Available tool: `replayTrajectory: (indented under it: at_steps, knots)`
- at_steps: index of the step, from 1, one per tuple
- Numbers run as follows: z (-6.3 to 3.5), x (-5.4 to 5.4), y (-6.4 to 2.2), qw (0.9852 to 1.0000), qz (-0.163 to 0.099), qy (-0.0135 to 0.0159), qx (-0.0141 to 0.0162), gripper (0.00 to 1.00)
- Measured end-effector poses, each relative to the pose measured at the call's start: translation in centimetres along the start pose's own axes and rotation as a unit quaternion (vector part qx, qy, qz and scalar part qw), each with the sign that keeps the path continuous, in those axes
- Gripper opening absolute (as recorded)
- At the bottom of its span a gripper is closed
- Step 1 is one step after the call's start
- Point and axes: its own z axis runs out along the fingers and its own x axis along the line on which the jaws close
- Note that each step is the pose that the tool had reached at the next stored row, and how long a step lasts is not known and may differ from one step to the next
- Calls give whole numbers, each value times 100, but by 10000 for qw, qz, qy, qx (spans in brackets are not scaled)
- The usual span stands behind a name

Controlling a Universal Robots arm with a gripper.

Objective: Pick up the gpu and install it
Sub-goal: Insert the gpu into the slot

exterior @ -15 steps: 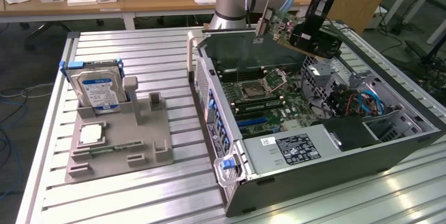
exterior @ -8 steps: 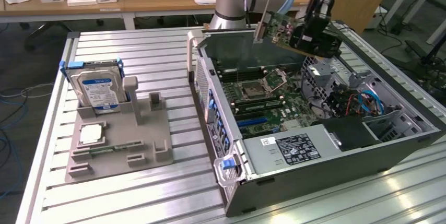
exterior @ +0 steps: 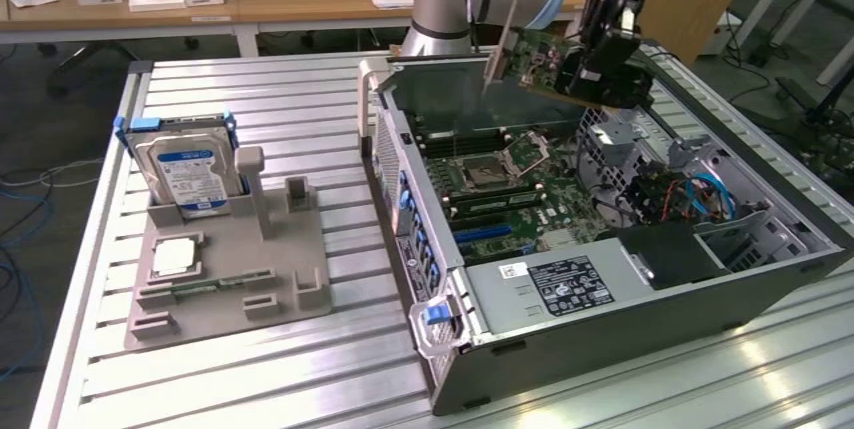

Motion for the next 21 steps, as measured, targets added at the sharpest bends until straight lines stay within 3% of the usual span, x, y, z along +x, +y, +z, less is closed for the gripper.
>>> replayTrajectory:
  at_steps: [4, 8, 12, 15, 16, 20, 21]
  knots:
    - [4, 0, 0, 9994, -337, 12, 1, 28]
    - [10, 0, -1, 9975, -701, 24, 4, 28]
    - [17, 0, -1, 9944, -1059, 36, 6, 28]
    - [23, 0, -1, 9911, -1330, 45, 8, 28]
    - [23, 0, 0, 9904, -1380, 42, 23, 28]
    - [26, -1, -1, 9890, -1465, -41, 220, 28]
    - [28, 0, -1, 9886, -1481, -63, 248, 28]
